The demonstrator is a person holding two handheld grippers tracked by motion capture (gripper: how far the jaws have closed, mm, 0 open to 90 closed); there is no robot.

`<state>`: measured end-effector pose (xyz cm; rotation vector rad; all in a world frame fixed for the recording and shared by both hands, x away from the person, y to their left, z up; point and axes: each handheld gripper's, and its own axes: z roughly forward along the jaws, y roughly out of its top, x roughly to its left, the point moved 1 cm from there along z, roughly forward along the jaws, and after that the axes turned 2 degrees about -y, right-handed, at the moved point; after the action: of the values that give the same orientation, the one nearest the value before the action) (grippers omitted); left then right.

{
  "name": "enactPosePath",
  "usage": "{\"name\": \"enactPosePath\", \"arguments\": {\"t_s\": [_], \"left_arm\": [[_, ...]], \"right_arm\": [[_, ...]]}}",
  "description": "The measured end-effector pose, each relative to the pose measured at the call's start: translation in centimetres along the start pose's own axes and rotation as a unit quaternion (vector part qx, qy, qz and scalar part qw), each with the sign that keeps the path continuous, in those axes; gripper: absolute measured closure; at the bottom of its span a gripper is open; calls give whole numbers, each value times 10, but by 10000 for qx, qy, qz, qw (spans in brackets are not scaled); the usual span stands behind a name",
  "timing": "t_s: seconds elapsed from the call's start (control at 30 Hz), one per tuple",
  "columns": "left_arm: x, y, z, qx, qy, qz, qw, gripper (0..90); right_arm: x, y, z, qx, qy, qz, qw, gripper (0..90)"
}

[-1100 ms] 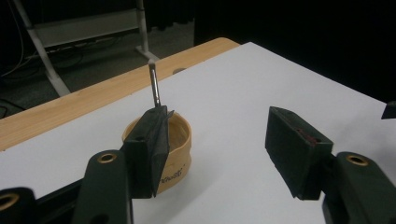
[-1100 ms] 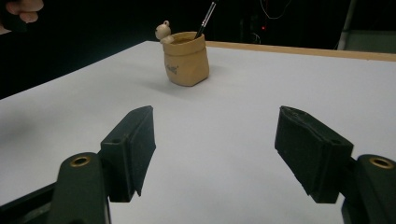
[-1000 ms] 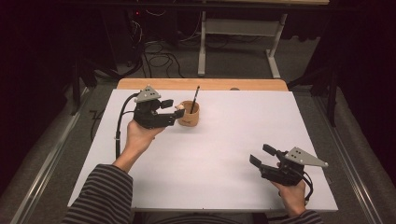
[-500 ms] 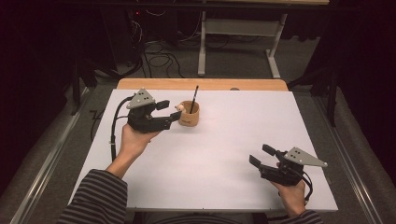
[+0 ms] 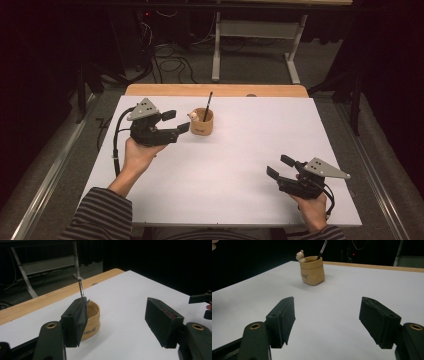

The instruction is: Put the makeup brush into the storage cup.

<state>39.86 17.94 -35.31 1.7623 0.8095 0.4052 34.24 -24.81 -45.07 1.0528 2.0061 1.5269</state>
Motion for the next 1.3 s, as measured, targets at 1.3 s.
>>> {"name": "enactPosePath", "arguments": {"t_s": [1.3], "left_arm": [[-7, -30, -31, -65, -55, 74, 9999, 329]], "right_arm": [[0, 0, 0, 3, -2, 23, 10000, 303]]}}
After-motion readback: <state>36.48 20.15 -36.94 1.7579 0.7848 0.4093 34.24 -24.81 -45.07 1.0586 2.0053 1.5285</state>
